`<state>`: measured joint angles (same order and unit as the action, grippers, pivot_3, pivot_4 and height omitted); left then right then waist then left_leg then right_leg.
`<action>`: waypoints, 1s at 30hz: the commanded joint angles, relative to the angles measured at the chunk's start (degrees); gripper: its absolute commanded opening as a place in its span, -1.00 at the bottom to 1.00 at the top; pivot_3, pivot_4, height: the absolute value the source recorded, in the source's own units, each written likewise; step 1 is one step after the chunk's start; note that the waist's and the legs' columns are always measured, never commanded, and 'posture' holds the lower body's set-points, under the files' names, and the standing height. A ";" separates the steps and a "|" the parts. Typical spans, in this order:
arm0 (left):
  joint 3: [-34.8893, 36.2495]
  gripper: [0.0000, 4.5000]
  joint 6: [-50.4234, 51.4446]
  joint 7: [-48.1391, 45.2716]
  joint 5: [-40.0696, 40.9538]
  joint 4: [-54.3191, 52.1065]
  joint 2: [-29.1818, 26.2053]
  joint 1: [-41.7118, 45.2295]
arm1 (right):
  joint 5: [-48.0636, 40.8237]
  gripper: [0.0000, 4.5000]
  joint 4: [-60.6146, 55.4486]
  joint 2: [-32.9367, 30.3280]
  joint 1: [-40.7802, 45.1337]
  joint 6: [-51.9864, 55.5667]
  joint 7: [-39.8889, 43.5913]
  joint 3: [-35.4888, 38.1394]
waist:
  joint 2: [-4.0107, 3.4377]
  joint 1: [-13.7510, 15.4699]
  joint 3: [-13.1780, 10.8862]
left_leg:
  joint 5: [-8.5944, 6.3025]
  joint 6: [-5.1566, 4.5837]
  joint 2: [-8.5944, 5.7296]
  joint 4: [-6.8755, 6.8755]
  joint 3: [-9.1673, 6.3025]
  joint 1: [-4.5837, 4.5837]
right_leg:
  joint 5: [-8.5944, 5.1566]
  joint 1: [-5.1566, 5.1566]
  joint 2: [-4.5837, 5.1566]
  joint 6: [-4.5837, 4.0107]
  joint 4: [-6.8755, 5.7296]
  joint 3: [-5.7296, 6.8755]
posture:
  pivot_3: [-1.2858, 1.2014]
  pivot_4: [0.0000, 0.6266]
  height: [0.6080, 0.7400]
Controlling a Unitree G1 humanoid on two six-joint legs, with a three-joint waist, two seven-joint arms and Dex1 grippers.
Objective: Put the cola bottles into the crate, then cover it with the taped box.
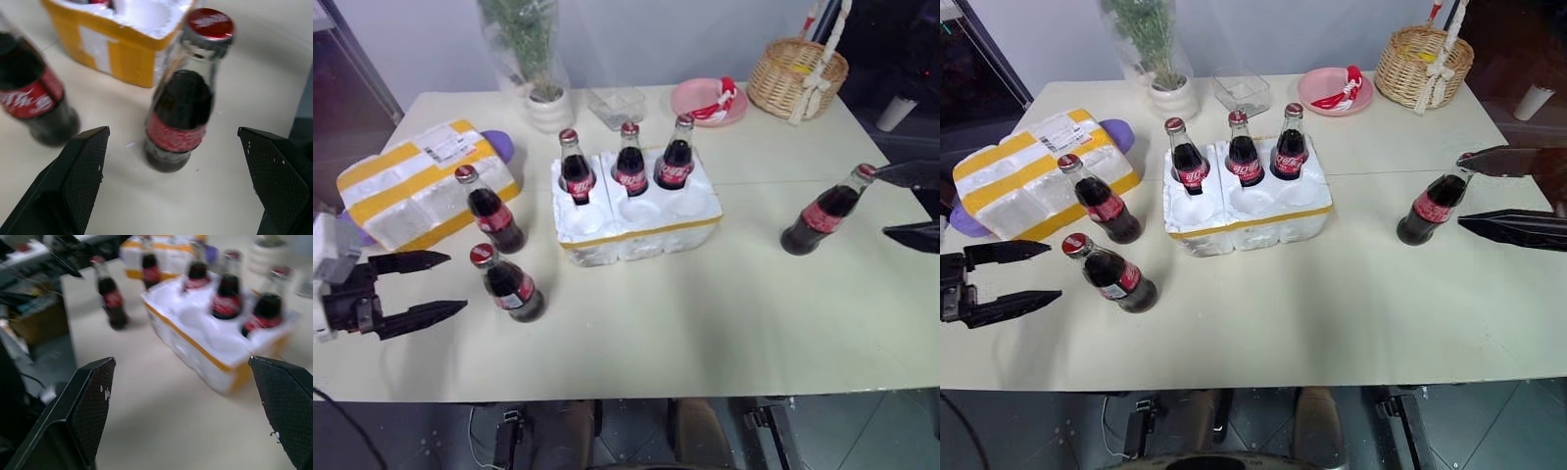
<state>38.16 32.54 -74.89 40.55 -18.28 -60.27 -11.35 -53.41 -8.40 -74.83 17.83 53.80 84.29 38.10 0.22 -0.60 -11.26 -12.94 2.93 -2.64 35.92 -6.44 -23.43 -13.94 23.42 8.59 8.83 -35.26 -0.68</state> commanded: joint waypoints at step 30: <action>-24.49 0.27 -13.29 8.43 -10.89 7.53 12.92 14.63 | -18.24 1.00 -11.47 4.55 3.20 6.84 -18.93 -1.35 | 0.06 -0.12 0.00 | 0.00 -0.02 0.02 0.08 -0.01 0.02 | 0.19 -0.01 -0.06 0.27 -0.08 0.00 | 0.03 -0.52 0.96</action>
<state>12.44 18.51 -66.31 28.79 -9.23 -46.09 2.89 -71.46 -19.94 -70.42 20.79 61.64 65.60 35.77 0.28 -0.72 -11.27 -12.94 2.91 -2.62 36.00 -6.45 -23.41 -13.76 23.41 8.52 9.09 -35.34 -0.67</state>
